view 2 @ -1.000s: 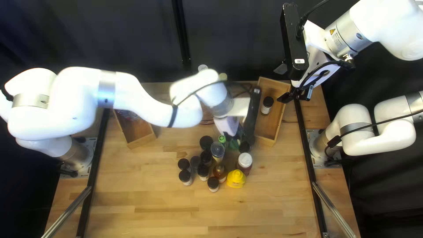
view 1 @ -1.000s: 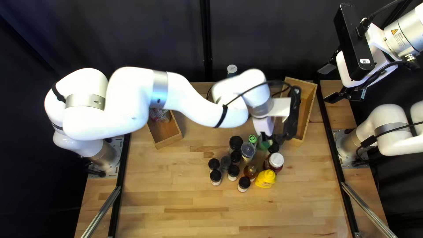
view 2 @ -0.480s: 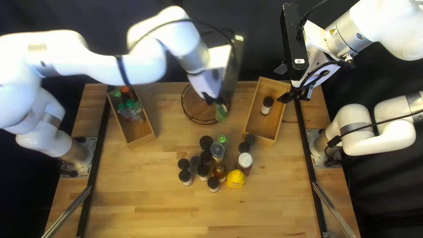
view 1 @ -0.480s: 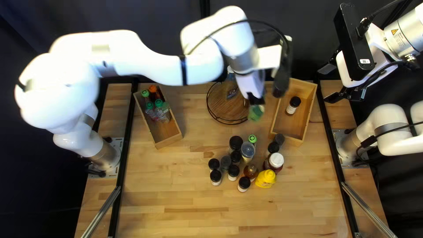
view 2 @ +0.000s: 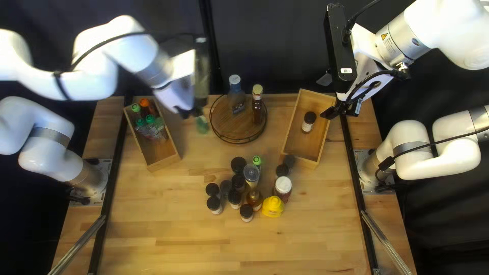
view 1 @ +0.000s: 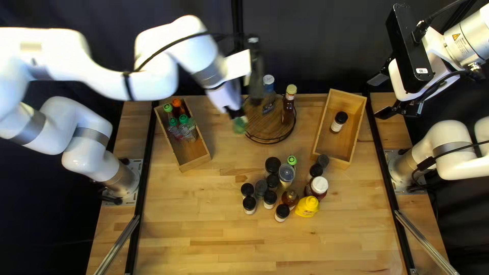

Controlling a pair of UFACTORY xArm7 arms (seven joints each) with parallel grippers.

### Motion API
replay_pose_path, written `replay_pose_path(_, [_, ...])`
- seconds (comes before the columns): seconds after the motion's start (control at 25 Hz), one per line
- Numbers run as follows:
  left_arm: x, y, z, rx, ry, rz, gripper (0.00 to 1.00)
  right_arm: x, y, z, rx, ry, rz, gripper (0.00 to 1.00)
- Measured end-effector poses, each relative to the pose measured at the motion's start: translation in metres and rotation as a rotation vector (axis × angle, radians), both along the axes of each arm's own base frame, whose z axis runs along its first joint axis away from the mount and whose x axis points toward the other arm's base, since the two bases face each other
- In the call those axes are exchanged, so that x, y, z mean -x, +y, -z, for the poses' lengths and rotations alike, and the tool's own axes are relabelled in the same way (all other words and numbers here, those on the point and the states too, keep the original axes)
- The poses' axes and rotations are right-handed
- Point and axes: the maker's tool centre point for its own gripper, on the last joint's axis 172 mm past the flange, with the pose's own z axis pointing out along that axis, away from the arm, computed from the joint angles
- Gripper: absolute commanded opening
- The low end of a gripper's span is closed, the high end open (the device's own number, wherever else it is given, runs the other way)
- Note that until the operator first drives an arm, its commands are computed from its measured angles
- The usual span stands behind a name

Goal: Separate condiments, baby food and spices and place it in 3 different racks/containers

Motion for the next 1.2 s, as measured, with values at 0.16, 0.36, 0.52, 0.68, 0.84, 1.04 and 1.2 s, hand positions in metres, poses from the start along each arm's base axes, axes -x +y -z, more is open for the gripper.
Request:
replay_pose_path(0.16, [0.032,-0.006,0.024,-0.021,0.018,-0.077,0.00,0.000,0.000,0.000,0.000,0.000,0.000,1.00])
replay_pose_path(0.36, [0.053,-0.006,0.047,-0.039,0.040,-0.144,0.00,0.000,0.000,0.000,0.000,0.000,0.000,1.00])
replay_pose_path(0.52, [0.067,0.002,0.062,-0.055,0.054,-0.186,0.00,0.000,0.000,0.000,0.000,0.000,0.000,1.00])
replay_pose_path(0.68, [0.072,0.010,0.079,-0.070,0.074,-0.208,0.00,0.000,0.000,0.000,0.000,0.000,0.000,1.00])
replay_pose_path(0.84, [0.076,0.021,0.096,-0.071,0.093,-0.212,0.00,0.000,0.000,0.000,0.000,0.000,0.000,1.00])
replay_pose_path(1.04, [0.081,0.033,0.118,-0.068,0.101,-0.199,0.31,0.000,0.000,0.000,0.000,0.000,0.000,1.00])
replay_pose_path(1.2, [0.081,0.038,0.124,-0.070,0.104,-0.191,1.00,0.000,0.000,0.000,0.000,0.000,0.000,1.00])
